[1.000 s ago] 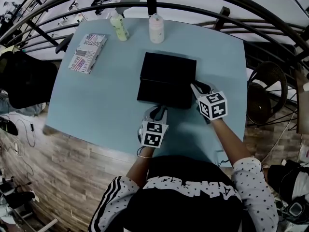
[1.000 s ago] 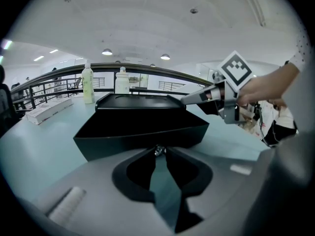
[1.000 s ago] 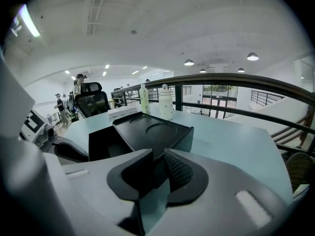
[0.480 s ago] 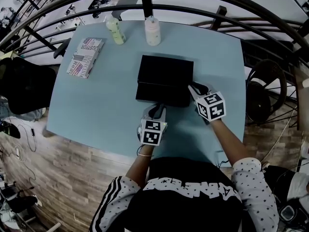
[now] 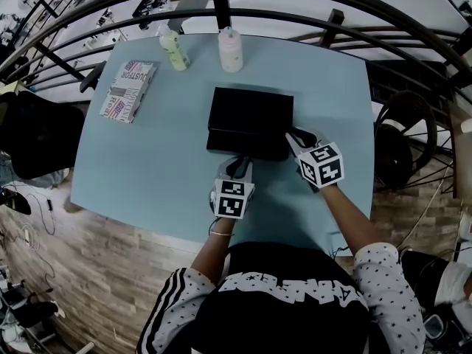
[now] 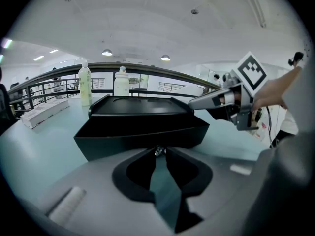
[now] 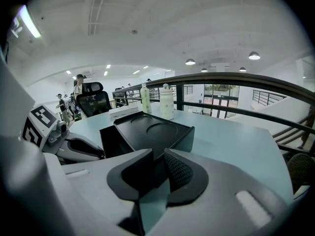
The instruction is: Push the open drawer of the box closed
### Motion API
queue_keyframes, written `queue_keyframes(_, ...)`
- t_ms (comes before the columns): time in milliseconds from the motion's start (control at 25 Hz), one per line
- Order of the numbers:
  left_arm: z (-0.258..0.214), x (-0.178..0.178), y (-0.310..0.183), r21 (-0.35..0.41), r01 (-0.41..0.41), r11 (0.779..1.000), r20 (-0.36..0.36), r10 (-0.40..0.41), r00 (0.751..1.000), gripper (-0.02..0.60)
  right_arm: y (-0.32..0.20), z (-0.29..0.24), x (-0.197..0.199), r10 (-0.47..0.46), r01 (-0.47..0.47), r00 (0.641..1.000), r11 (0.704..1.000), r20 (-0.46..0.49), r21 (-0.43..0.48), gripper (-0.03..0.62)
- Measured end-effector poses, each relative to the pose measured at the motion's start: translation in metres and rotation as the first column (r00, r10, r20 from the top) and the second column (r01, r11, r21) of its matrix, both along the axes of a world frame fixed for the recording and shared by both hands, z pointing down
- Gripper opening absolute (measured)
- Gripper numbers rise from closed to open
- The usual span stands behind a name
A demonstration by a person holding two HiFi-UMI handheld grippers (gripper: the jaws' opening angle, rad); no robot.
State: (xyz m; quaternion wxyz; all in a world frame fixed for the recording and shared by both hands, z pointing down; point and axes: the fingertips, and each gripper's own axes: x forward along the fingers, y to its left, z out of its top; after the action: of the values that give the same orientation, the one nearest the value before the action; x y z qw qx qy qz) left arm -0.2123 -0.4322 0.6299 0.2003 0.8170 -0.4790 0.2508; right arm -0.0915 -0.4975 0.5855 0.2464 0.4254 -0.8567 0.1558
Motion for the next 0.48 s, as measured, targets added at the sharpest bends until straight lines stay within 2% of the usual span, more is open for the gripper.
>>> queue_keyframes(480, 0.001, 0.002, -0.017, -0.007, -0.001, 1.0, -0.004, 0.001, 1.0, 0.0, 0.0, 0.001, 0.0, 0.002, -0.001, 1.0, 1.0, 0.01, -0.003, 0.054)
